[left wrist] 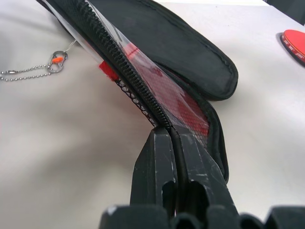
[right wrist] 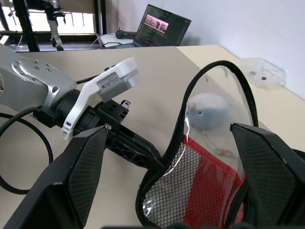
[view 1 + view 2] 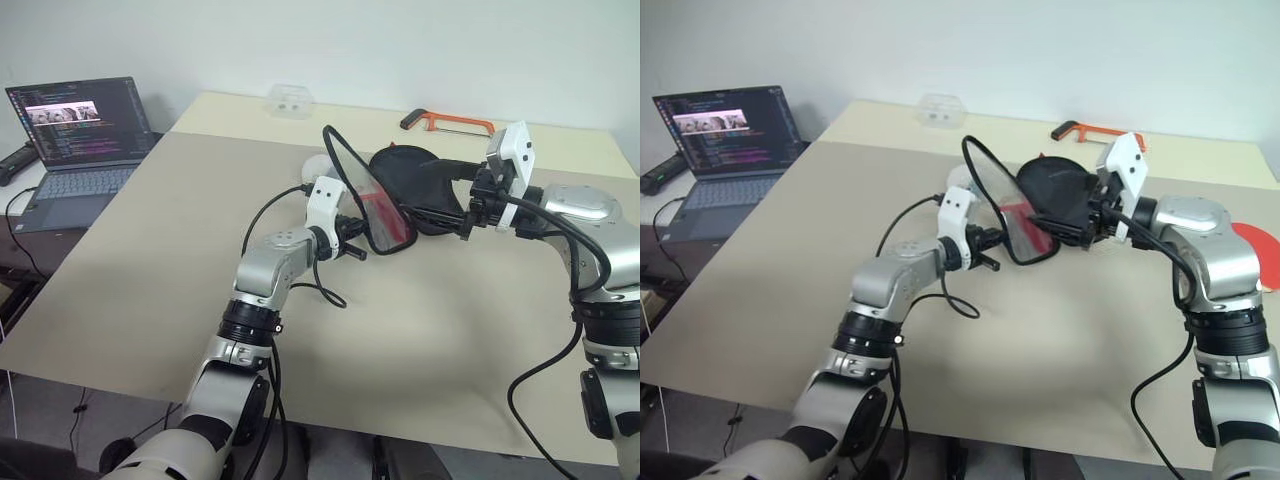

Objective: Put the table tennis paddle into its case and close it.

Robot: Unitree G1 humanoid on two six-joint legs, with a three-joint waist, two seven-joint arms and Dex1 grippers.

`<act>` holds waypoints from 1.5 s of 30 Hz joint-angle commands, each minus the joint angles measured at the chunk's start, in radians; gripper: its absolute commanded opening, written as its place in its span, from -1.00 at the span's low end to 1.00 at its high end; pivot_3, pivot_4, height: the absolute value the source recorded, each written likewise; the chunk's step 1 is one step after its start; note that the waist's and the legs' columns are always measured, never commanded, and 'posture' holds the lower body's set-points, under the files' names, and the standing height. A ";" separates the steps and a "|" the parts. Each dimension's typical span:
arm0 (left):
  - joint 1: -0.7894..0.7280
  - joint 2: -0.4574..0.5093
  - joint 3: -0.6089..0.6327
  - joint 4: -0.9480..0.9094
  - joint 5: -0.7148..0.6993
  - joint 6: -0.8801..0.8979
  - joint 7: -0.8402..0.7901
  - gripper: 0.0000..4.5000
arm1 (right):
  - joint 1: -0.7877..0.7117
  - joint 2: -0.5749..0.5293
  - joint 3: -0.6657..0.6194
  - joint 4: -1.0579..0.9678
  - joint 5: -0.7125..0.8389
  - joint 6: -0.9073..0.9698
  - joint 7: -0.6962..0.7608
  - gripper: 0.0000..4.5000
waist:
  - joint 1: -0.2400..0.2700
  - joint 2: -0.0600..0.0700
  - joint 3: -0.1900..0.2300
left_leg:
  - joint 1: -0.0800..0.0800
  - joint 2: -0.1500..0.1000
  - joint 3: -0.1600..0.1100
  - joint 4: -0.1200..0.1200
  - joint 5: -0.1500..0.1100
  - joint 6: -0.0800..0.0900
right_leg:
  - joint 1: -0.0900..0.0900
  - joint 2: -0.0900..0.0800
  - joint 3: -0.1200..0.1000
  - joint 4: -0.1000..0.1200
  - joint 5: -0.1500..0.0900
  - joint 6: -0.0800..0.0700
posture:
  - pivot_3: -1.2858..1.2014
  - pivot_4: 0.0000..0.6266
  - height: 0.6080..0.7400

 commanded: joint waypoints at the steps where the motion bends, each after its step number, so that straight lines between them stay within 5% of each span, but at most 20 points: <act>1: -0.018 0.005 0.027 -0.011 -0.021 -0.021 -0.021 -0.98 | -0.018 -0.009 -0.023 -0.025 0.002 -0.016 -0.003 1.00 | 0.000 0.000 0.000 | 0.000 0.000 0.000 0.000 0.000 0.000 | 0.000 0.000 0.000 0.000 0.000 0.000 | 0.03 -0.52 1.00; 8: 0.030 0.019 -0.062 -0.115 -0.094 0.082 -0.173 -0.98 | -0.026 -0.008 -0.023 -0.019 0.000 -0.004 -0.015 1.00 | 0.001 0.000 0.000 | 0.000 0.000 0.000 0.000 0.000 0.000 | 0.000 0.000 0.000 0.000 0.000 0.000 | 0.03 -0.52 1.00; 21: 0.030 0.087 -0.033 -0.111 0.007 0.069 -0.043 -0.98 | -0.154 0.066 -0.012 0.214 -0.147 0.145 -0.319 1.00 | -0.001 0.000 0.000 | 0.000 0.001 0.001 0.000 0.000 0.000 | -0.001 0.000 0.001 0.001 0.000 0.000 | 0.03 -0.52 1.00; 24: 0.025 0.104 -0.021 -0.137 0.006 0.070 -0.043 -0.71 | -0.224 0.098 -0.017 0.357 -0.207 0.199 -0.433 1.00 | 0.000 0.000 0.000 | 0.000 0.001 0.002 0.000 0.000 0.000 | -0.002 -0.001 0.001 0.001 0.000 0.000 | 0.03 -0.52 1.00; 30: 0.030 0.144 -0.008 -0.200 -0.007 0.076 -0.061 0.24 | -0.287 0.121 -0.028 0.520 -0.245 0.190 -0.491 1.00 | 0.000 0.000 0.000 | -0.001 0.001 0.003 -0.001 0.000 0.000 | -0.004 -0.001 0.002 0.001 0.000 0.000 | 0.03 -0.52 1.00; 33: 0.047 0.179 -0.002 -0.248 -0.008 0.094 -0.067 0.24 | -0.306 0.127 -0.029 0.567 -0.259 0.181 -0.508 1.00 | -0.001 0.000 0.000 | -0.002 0.001 0.004 -0.001 0.000 0.000 | -0.005 -0.001 0.002 0.001 0.000 0.000 | 0.03 -0.52 1.00; 45: 0.259 0.720 0.312 -0.680 -0.442 0.229 -0.571 0.24 | -0.368 0.157 -0.119 0.835 -0.255 0.190 -0.613 1.00 | -0.028 0.001 0.001 | -0.006 0.002 0.008 -0.003 0.001 -0.002 | -0.013 -0.001 0.005 0.003 0.000 0.000 | 0.03 -0.52 1.00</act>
